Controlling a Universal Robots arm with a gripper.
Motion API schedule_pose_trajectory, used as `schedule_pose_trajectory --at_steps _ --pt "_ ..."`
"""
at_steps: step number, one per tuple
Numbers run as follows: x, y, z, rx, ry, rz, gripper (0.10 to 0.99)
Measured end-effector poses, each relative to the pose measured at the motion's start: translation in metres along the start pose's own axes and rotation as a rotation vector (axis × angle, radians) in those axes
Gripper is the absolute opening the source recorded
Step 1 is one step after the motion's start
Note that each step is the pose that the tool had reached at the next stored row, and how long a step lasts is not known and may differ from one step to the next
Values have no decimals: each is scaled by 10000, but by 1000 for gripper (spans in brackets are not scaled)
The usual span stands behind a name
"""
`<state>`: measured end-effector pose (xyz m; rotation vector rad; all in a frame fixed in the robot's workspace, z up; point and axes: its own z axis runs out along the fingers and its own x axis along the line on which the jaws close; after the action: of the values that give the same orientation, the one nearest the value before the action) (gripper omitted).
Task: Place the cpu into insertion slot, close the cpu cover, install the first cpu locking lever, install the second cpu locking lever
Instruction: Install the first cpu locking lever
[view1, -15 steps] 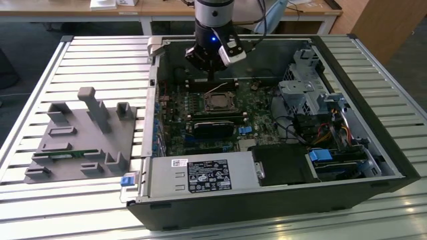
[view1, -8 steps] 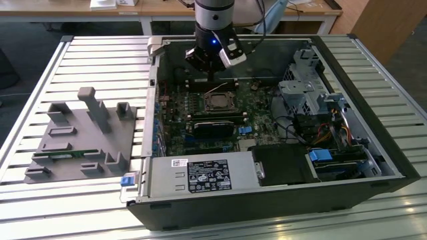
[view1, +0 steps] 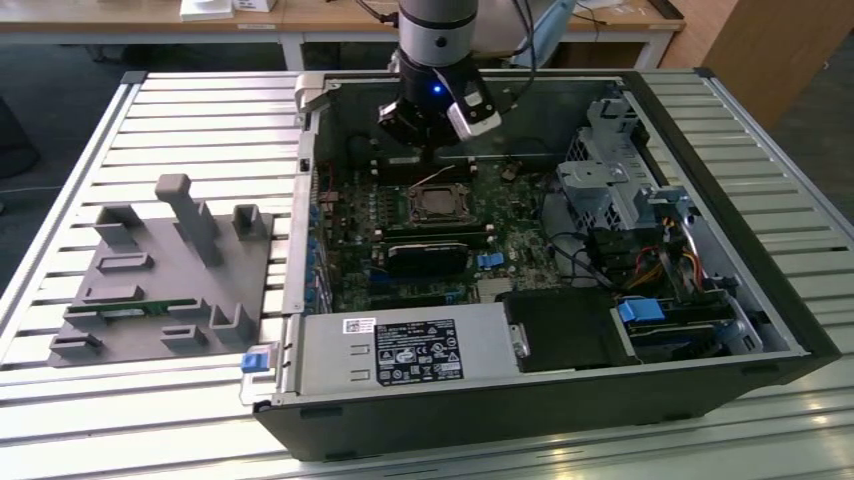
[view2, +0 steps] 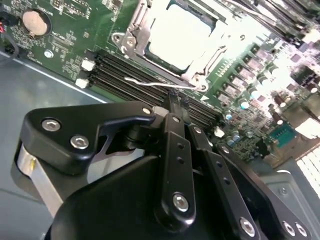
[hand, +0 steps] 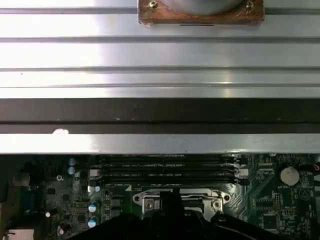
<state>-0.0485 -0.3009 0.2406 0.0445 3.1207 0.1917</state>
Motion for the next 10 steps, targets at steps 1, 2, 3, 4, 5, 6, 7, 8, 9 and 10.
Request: schedule_pose_trajectory --at_steps 1,2,3,4,5,6,7,8,9,10 --pt "-9 0 6 0 1 0 106" --pt "-10 0 17 2 0 0 106" --pt "-13 -1 30 3 0 1 106" --pt "-16 0 46 4 1 -2 106" --pt "-21 2 62 4 1 -6 106" --pt "-26 5 77 4 1 -9 106" --pt "-30 11 92 4 1 -9 106" --pt "-37 15 105 5 2 -10 106" --pt "-45 18 114 5 2 -11 106" --pt "-53 20 121 4 1 -11 106"
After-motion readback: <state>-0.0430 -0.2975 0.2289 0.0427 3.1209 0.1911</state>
